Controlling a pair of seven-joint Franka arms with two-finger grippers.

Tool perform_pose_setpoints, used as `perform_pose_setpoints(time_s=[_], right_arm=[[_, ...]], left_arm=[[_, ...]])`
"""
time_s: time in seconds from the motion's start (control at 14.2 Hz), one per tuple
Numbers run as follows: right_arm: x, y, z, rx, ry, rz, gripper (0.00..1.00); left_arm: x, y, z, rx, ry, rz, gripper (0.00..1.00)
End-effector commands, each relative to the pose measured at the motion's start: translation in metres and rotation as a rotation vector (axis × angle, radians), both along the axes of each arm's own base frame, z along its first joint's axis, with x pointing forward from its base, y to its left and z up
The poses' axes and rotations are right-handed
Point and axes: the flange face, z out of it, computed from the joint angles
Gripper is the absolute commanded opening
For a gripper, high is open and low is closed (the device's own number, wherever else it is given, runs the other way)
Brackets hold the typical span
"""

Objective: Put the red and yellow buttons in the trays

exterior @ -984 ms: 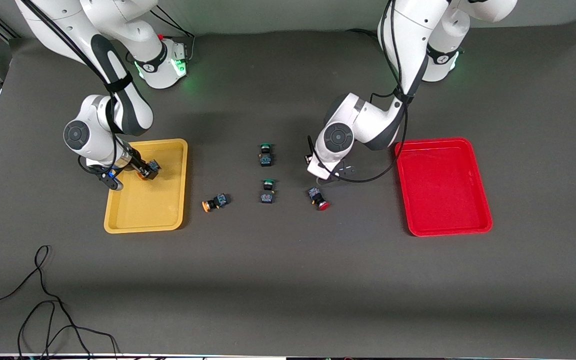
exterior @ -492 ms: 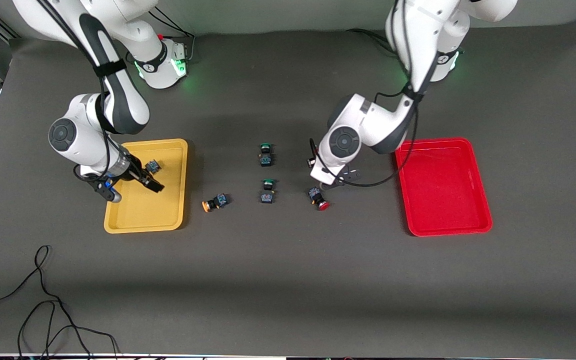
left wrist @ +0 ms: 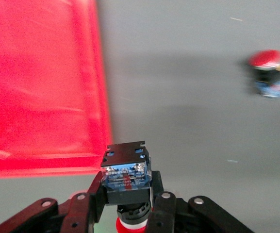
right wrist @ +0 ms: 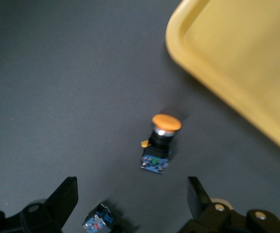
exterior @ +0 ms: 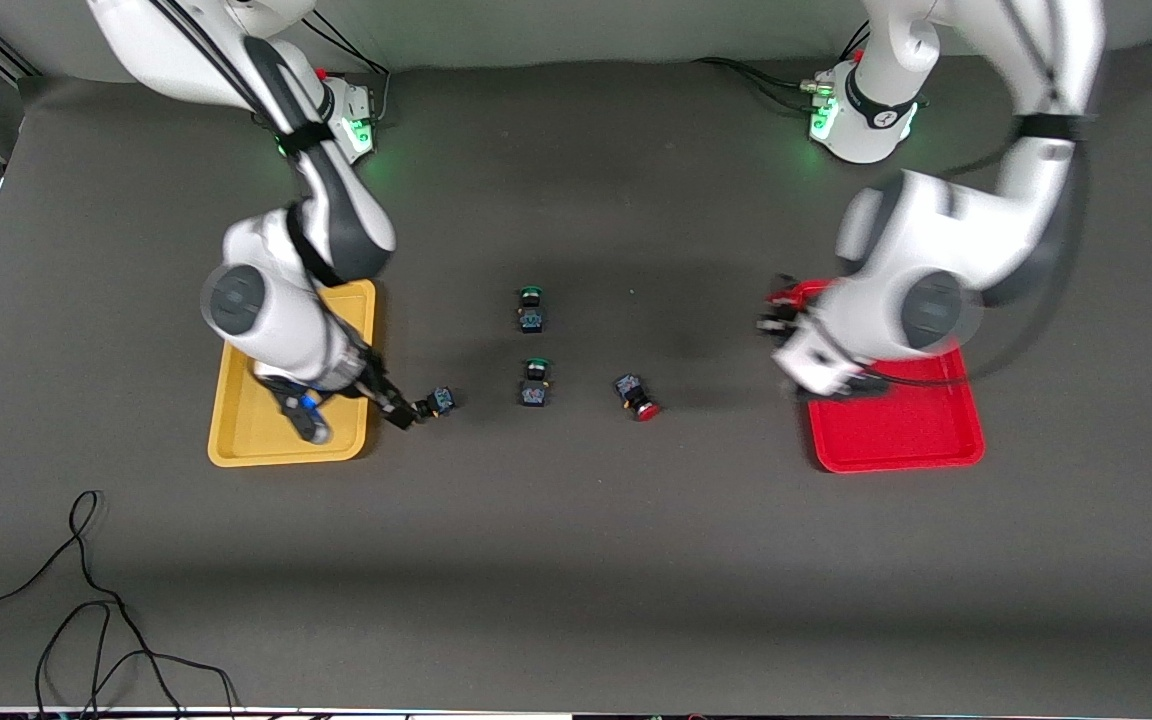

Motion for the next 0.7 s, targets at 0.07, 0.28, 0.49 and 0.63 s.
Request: perform_pose_setpoints(time_s=[0.07, 0.28, 0.49, 0.63], right_arm=[[0.006, 0.013, -0.063, -0.004, 0.039, -0.092, 1.0], [-0.003, 0.01, -0.089, -0.019, 0.056, -0.115, 1.0], [-0.011, 0.006, -0.104, -0.032, 0.07, -0.117, 1.0], [-0.016, 0.005, -0.107, -0.036, 0.076, -0.114, 0.97]], left_arm=[[0.021, 0.065, -0.053, 0.042, -0.029, -0.076, 0.0], [0.029, 0.065, -0.108, 0.053, -0.044, -0.083, 0.0], [0.027, 0.063, -0.133, 0.055, -0.029, -0.086, 0.07], [0.027, 0.06, -0.14, 0.055, -0.017, -0.092, 0.7]])
